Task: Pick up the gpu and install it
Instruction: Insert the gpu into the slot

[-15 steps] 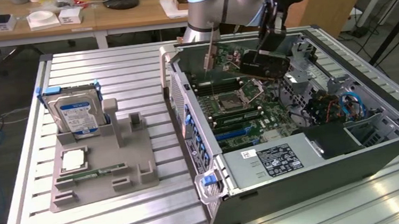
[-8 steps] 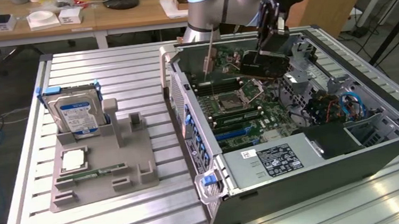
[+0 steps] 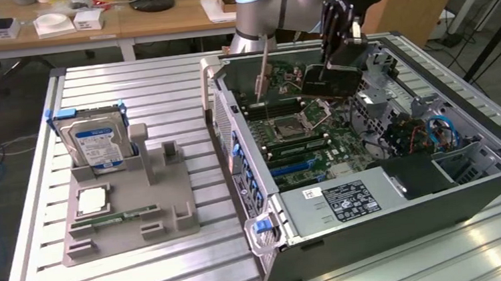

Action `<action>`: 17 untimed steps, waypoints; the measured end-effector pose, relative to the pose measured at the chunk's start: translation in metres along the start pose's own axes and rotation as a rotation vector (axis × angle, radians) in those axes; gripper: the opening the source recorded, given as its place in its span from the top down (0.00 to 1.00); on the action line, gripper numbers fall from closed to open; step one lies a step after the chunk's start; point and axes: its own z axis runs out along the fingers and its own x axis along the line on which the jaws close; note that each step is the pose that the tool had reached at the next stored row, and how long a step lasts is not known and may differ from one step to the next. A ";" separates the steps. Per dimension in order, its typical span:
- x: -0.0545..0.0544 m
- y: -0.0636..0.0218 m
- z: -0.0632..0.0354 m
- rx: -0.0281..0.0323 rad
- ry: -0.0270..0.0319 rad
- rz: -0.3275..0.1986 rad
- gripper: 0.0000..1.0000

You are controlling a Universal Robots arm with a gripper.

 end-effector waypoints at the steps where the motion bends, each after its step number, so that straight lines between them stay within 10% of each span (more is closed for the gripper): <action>1: 0.000 0.0000 0.0001 -0.0002 0.0004 -0.012 0.74; 17: 0.000 0.0000 0.0010 -0.0035 0.0065 -0.196 0.74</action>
